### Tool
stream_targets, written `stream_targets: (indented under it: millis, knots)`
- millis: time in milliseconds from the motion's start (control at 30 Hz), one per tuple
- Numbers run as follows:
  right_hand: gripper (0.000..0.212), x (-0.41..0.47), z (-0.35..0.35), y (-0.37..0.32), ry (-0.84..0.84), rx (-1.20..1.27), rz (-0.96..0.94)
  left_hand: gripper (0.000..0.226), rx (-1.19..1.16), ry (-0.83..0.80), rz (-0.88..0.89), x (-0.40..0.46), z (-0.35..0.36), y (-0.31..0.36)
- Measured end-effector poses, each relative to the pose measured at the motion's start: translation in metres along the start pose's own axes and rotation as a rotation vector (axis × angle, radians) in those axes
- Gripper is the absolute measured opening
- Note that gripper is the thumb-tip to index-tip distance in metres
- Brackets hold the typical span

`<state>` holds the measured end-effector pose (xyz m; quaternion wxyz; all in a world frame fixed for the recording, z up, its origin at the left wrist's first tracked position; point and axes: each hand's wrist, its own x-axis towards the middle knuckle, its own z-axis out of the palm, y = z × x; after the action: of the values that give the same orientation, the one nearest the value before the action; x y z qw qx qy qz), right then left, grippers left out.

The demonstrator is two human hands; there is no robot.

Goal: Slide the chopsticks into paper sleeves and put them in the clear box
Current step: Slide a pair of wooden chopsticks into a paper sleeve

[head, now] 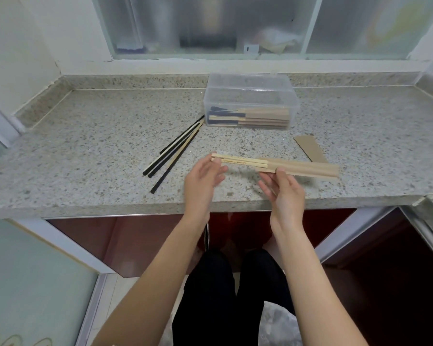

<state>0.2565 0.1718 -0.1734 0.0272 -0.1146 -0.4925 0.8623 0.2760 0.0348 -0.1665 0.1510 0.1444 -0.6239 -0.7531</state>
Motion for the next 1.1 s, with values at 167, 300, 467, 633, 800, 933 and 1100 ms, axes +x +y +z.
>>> stream_targets:
  millis: [167,300,467,633,800,933,1100]
  knots:
    - [0.011,0.030,-0.003,-0.022,-0.119,0.061,0.066,0.019,-0.118,0.081,-0.032,0.047,-0.003,0.019]
    - [0.016,0.087,-0.010,-0.052,0.021,-0.037,-0.072,0.022,-0.121,0.102,-0.006,0.100,-0.004,0.035]
    - [0.010,0.166,0.014,-0.075,-0.008,-0.355,-0.187,0.008,0.037,0.149,0.096,0.166,0.010,0.043]
    - [0.010,0.233,0.034,-0.089,0.090,-0.748,-0.352,0.025,0.641,0.110,0.309,0.220,0.019,0.038]
    - [0.019,0.265,0.039,-0.091,0.107,-1.200,-0.464,0.050,1.396,-0.027,0.477,0.247,0.019,0.025]
    - [0.028,0.249,0.029,-0.089,-0.026,-1.089,-0.566,0.046,1.322,-0.011,0.573,0.233,0.004,0.020]
    - [0.023,0.195,-0.032,-0.071,-0.058,-1.316,-0.577,0.028,1.227,0.026,0.461,0.181,-0.037,0.014]
